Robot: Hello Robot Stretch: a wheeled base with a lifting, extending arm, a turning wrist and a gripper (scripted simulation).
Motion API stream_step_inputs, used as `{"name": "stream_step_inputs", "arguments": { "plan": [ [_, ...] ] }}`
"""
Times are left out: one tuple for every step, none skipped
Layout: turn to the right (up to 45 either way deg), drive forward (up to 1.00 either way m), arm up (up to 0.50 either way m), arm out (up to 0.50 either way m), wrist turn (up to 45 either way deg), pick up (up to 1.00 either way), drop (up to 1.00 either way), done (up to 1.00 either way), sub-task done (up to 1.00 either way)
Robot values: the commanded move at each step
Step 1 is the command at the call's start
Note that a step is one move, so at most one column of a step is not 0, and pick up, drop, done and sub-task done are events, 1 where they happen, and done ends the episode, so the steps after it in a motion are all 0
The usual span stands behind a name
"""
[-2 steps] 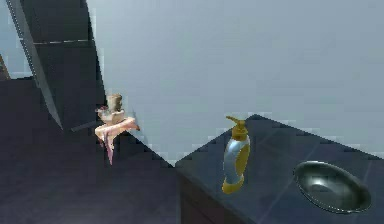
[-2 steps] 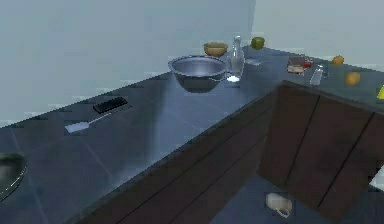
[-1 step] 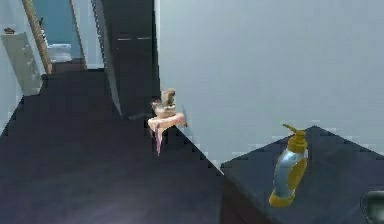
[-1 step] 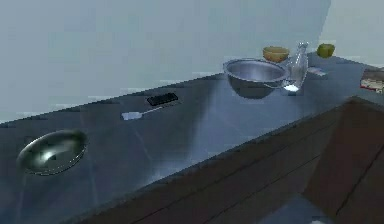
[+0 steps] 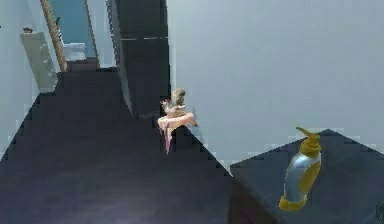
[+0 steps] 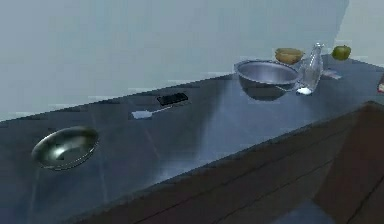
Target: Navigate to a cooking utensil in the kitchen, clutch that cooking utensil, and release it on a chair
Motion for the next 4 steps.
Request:
{"name": "stream_step_inputs", "arguments": {
  "plan": [
    [45.0, 0.00, 0.00, 0.00, 0.0, 0.00, 0.00, 0.00, 0.00],
    [45.0, 0.00, 0.00, 0.00, 0.0, 0.00, 0.00, 0.00, 0.00],
    [45.0, 0.00, 0.00, 0.00, 0.0, 0.00, 0.00, 0.00, 0.00],
    [6.0, 0.00, 0.00, 0.00, 0.0, 0.00, 0.00, 0.00, 0.00]
  ]
}}
